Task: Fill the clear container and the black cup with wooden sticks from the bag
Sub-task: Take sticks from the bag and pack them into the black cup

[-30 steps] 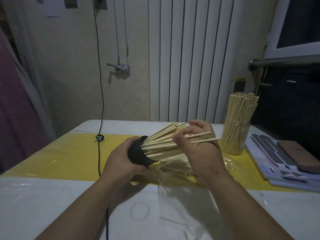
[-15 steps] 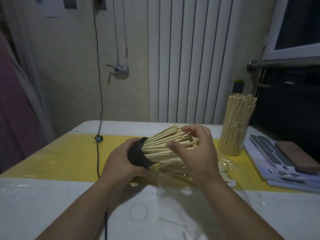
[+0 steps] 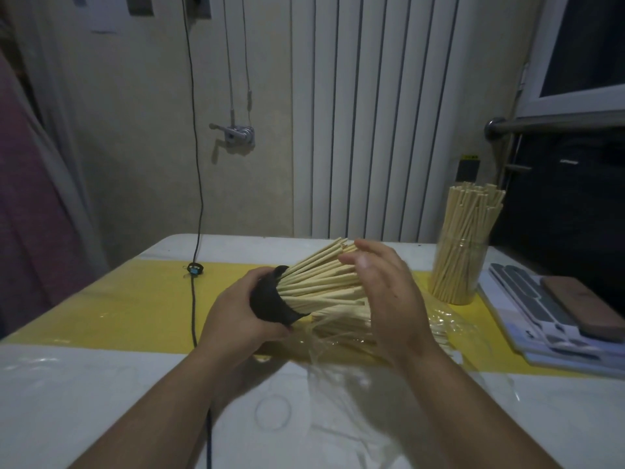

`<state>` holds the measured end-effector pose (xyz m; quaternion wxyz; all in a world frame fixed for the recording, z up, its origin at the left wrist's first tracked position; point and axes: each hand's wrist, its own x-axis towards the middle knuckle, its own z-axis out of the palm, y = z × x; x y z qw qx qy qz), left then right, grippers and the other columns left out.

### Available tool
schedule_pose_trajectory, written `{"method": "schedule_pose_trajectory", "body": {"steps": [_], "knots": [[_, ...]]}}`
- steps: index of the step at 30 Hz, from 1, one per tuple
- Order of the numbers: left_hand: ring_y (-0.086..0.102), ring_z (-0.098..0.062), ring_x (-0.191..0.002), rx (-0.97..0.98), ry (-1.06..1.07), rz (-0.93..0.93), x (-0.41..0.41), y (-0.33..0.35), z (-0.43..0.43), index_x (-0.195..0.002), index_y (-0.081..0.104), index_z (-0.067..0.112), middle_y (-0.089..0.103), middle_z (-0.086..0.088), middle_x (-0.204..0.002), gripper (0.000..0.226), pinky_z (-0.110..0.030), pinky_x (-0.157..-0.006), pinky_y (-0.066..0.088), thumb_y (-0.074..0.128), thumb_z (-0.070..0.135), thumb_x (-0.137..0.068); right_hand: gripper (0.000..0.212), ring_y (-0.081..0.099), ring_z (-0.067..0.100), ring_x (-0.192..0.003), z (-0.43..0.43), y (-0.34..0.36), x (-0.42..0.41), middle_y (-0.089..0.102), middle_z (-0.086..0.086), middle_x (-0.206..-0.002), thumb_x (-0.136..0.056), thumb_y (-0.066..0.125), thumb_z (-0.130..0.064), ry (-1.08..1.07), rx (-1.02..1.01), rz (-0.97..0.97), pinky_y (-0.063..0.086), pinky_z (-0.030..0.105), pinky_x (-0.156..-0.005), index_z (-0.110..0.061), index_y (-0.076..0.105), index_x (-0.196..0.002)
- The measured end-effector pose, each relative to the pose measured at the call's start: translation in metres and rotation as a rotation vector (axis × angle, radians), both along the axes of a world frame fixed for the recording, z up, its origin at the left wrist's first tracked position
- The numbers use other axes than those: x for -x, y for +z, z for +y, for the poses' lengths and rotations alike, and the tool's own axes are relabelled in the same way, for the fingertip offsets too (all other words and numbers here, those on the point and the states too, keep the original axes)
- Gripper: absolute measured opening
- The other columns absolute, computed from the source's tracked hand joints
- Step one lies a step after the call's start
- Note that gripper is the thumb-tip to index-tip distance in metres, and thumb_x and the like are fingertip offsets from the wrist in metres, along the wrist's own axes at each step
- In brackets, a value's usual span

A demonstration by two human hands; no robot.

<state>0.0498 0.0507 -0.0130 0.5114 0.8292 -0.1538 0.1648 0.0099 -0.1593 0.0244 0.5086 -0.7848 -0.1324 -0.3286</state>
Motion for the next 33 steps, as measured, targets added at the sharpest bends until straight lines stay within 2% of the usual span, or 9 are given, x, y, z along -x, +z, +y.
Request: {"method": "schedule_pose_trajectory", "body": {"steps": [3,6,11,16,19,22,25,29,33], "knots": [[0.061,0.009,-0.094,0.01,0.01,0.007,0.0,0.0,0.0,-0.108,0.058,0.052,0.065,0.033,-0.101,0.081,-0.014,-0.069,0.048,0.092,0.007,-0.05,0.036,0.045,0.006,-0.123,-0.001,-0.005,-0.001,0.05,-0.019,-0.127,-0.083,0.052,-0.057,-0.101,0.206,-0.135,0.039,0.041,-0.102,-0.038,0.06,-0.113],[0.063,0.006,-0.094,0.018,0.005,0.016,0.0,0.0,0.001,-0.11,0.059,0.049,0.066,0.032,-0.101,0.08,-0.012,-0.067,0.048,0.092,0.005,-0.051,0.041,0.046,0.009,-0.115,0.0,-0.009,-0.003,0.05,-0.016,-0.121,-0.085,0.054,-0.059,-0.223,0.234,-0.24,0.039,0.035,-0.094,-0.03,0.057,-0.114],[0.061,0.009,-0.099,-0.025,-0.031,-0.004,0.001,0.001,0.0,-0.109,0.059,0.052,0.065,0.035,-0.105,0.083,-0.007,-0.071,0.046,0.093,0.004,-0.05,0.06,0.035,0.008,-0.13,0.001,-0.011,-0.007,0.049,-0.011,-0.142,-0.091,0.026,-0.063,-0.249,0.306,-0.027,0.03,0.041,-0.109,-0.029,0.057,-0.13],[0.062,0.008,-0.097,0.023,-0.031,0.01,0.001,0.0,0.0,-0.11,0.062,0.049,0.067,0.032,-0.104,0.082,-0.016,-0.074,0.049,0.091,0.001,-0.05,0.067,0.03,0.003,-0.138,-0.002,-0.008,-0.002,0.041,-0.015,-0.149,-0.089,0.025,-0.067,-0.178,0.223,0.029,0.025,0.035,-0.114,-0.033,0.046,-0.143],[0.064,0.003,-0.096,0.092,-0.018,0.045,-0.002,-0.002,0.002,-0.11,0.061,0.052,0.068,0.029,-0.103,0.08,-0.025,-0.075,0.053,0.09,0.012,-0.047,0.043,0.046,0.001,-0.123,-0.004,-0.001,0.003,0.054,-0.017,-0.128,-0.094,0.034,-0.052,-0.137,0.038,0.009,0.038,0.029,-0.104,-0.036,0.052,-0.13],[0.064,-0.002,-0.097,0.147,0.003,0.073,-0.005,-0.004,0.005,-0.111,0.058,0.055,0.067,0.03,-0.102,0.079,-0.033,-0.077,0.056,0.085,0.023,-0.044,0.016,0.054,0.002,-0.106,-0.01,0.005,0.003,0.059,-0.018,-0.108,-0.099,0.046,-0.026,-0.158,-0.012,0.041,0.045,0.03,-0.092,-0.032,0.057,-0.109],[0.063,-0.002,-0.099,0.167,0.019,0.084,-0.006,-0.005,0.005,-0.116,0.059,0.051,0.067,0.03,-0.101,0.082,-0.029,-0.076,0.054,0.089,0.016,-0.049,0.021,0.059,0.009,-0.097,-0.018,0.008,0.004,0.064,-0.009,-0.1,-0.096,0.048,-0.009,-0.189,-0.003,0.06,0.05,0.035,-0.085,-0.025,0.061,-0.099],[0.061,-0.001,-0.101,0.167,0.03,0.087,-0.007,-0.006,0.006,-0.119,0.058,0.049,0.066,0.031,-0.101,0.081,-0.026,-0.075,0.053,0.091,0.006,-0.058,0.028,0.059,0.019,-0.068,-0.027,0.015,0.007,0.064,-0.003,-0.068,-0.088,0.048,-0.005,-0.165,-0.044,0.096,0.05,0.042,-0.063,-0.024,0.062,-0.073],[0.061,0.0,-0.099,0.177,0.031,0.098,-0.006,-0.005,0.006,-0.118,0.058,0.05,0.066,0.025,-0.105,0.081,-0.021,-0.07,0.051,0.091,0.008,-0.057,0.026,0.056,0.018,-0.048,-0.033,0.022,0.007,0.065,0.003,-0.055,-0.083,0.05,-0.005,-0.02,0.133,0.445,0.043,0.029,-0.051,-0.014,0.062,-0.061]]}}
